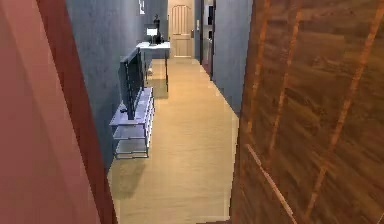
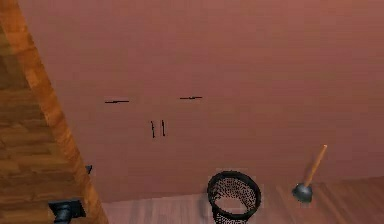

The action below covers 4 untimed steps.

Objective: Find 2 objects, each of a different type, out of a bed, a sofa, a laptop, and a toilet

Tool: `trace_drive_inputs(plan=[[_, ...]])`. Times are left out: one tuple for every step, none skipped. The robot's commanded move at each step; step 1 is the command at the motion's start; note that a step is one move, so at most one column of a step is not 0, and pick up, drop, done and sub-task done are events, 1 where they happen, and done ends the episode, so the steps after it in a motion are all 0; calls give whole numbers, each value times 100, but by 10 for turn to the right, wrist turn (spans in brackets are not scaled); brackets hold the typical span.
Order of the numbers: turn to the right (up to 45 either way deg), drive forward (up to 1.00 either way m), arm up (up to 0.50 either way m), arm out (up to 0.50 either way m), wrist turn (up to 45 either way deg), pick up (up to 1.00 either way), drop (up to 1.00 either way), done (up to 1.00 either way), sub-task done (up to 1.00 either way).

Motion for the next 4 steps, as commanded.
trace_drive_inputs(plan=[[0, 100, 0, 0, 0, 0, 0, 0, 0], [30, 0, 0, 0, 0, 0, 0, 0, 0], [-450, 0, 0, 0, 0, 0, 0, 0, 0], [-450, 0, 0, 0, 0, 0, 0, 0, 0]])
